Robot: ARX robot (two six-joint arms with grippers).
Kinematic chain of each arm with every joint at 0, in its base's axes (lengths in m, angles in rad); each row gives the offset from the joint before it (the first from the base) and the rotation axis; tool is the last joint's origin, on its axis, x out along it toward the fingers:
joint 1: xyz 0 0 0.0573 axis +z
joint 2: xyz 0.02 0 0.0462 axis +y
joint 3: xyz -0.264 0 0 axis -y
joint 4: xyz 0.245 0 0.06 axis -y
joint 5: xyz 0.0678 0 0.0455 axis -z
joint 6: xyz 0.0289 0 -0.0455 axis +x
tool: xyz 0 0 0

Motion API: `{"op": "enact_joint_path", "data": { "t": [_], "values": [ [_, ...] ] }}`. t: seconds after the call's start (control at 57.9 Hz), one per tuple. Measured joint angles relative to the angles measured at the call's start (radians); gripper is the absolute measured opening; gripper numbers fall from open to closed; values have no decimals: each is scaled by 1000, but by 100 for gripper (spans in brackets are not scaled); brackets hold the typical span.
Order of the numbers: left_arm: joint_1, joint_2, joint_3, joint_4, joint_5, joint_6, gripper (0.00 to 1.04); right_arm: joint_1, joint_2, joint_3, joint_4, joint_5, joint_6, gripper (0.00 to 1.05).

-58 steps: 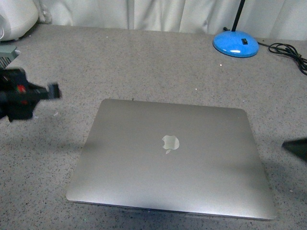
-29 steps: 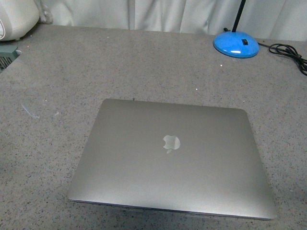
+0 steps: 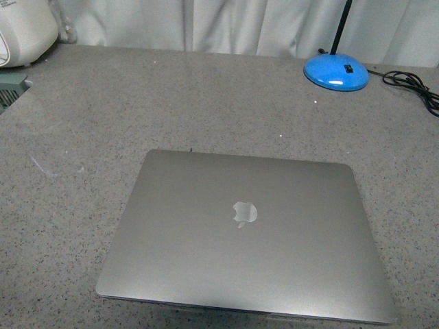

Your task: Close laptop

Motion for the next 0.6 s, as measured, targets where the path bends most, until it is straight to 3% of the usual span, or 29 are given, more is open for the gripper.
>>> {"op": "enact_joint_path", "data": {
  "t": [0.086, 0.155, 0.484, 0.605],
  "values": [
    [-70, -58, 0, -54, -100, 2, 4, 0, -29, 0, -30, 0, -1, 1],
    [-113, -95, 0, -88, -109, 3, 4, 0, -53, 0, -53, 0, -1, 1],
    [-121, -224, 0, -216, -120, 4, 4, 0, -140, 0, -140, -1, -2, 1],
    [-121, -261, 0, -251, -120, 5, 4, 0, -272, 1, -309, -2, -2, 1]
  ]
}}
